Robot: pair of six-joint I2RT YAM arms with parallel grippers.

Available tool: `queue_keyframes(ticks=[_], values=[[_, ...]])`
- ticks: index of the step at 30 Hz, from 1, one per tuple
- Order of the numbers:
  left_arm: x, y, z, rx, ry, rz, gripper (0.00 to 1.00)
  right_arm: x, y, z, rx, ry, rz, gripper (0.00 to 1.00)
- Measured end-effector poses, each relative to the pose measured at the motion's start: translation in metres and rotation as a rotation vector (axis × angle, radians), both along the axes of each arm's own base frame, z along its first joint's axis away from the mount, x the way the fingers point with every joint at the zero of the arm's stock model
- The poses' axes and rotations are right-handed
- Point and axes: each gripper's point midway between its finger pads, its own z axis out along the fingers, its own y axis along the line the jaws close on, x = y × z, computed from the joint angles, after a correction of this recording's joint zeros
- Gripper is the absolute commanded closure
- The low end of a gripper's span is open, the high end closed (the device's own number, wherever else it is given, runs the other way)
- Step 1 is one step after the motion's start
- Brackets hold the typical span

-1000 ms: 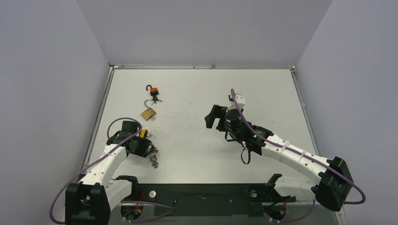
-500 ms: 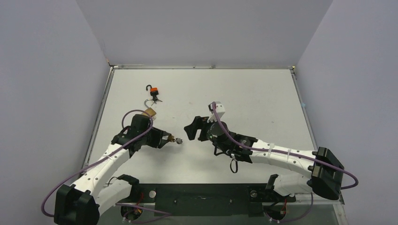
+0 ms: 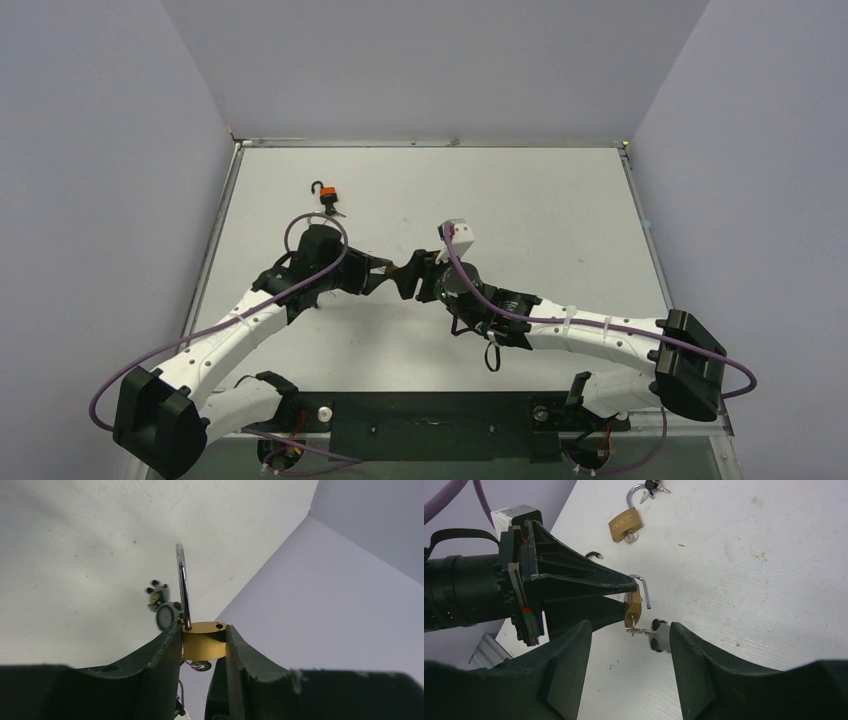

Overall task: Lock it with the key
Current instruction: Pick up the lock from the center of the board.

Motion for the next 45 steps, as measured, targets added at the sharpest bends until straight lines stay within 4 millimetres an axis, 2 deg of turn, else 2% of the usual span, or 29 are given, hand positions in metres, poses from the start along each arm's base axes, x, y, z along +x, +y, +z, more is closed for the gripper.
queue_keyframes(ticks=[5, 7, 15, 22, 38, 41, 45], values=[[0.004, -0.013, 0.012, -0.029, -0.026, -0.014, 0.96, 0.003, -0.001, -0.002, -0.009, -0.006, -0.017, 0.54], [0.004, -0.017, 0.014, -0.037, -0.031, -0.02, 0.96, 0.005, -0.002, -0.006, -0.021, -0.005, -0.024, 0.59], [0.001, -0.026, 0.018, -0.05, -0.04, -0.041, 0.96, 0.011, -0.008, -0.008, -0.049, -0.027, -0.062, 0.65], [0.001, -0.033, 0.028, -0.074, -0.059, -0.048, 0.96, 0.013, -0.009, -0.009, -0.054, -0.031, -0.069, 0.66], [-0.001, -0.043, 0.031, -0.089, -0.068, -0.071, 0.96, 0.022, -0.013, -0.005, -0.046, -0.038, -0.096, 0.76], [-0.001, -0.045, 0.032, -0.094, -0.073, -0.075, 0.96, 0.024, -0.014, -0.004, -0.041, -0.039, -0.103, 0.84], [0.0, -0.045, 0.032, -0.092, -0.079, -0.073, 0.96, 0.027, -0.014, -0.002, -0.027, -0.035, -0.104, 1.0]])
